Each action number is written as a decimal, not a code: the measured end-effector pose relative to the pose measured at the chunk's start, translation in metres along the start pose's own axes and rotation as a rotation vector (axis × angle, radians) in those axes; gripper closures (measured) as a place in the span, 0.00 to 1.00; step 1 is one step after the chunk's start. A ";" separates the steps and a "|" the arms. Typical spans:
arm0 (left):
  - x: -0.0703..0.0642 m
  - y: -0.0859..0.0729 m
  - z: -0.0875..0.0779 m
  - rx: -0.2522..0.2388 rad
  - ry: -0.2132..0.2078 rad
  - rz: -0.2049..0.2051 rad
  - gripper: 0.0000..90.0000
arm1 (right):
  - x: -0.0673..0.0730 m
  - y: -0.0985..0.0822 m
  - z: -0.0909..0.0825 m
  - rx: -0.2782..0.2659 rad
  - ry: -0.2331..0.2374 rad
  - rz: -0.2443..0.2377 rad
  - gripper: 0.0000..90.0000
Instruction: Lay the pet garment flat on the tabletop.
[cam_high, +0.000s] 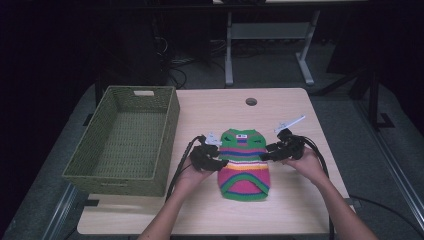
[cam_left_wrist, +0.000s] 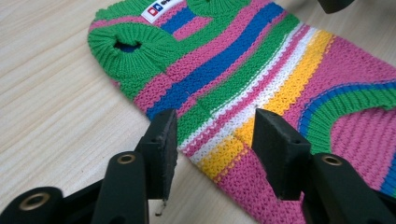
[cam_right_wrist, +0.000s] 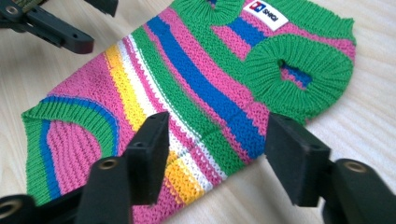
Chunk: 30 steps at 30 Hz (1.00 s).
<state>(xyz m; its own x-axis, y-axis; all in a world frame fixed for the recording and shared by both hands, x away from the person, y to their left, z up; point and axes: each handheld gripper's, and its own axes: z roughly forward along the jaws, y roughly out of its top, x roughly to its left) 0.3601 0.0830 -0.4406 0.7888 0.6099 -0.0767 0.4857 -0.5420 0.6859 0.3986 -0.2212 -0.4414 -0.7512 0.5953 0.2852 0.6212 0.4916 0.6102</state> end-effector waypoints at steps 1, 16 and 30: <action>0.001 -0.001 -0.001 -0.005 -0.006 -0.011 0.51 | 0.000 0.000 0.000 0.001 -0.005 -0.003 0.40; -0.005 -0.006 -0.010 -0.044 0.018 -0.044 0.21 | 0.001 -0.009 -0.019 -0.051 -0.016 0.015 0.32; -0.009 -0.011 -0.019 -0.056 0.018 -0.025 0.21 | 0.001 -0.025 -0.037 -0.075 -0.040 0.013 0.29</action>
<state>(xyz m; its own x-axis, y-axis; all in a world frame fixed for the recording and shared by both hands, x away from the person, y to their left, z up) 0.3406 0.0946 -0.4339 0.7694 0.6335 -0.0819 0.4833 -0.4935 0.7231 0.3746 -0.2565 -0.4287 -0.7330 0.6268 0.2643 0.6109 0.4357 0.6610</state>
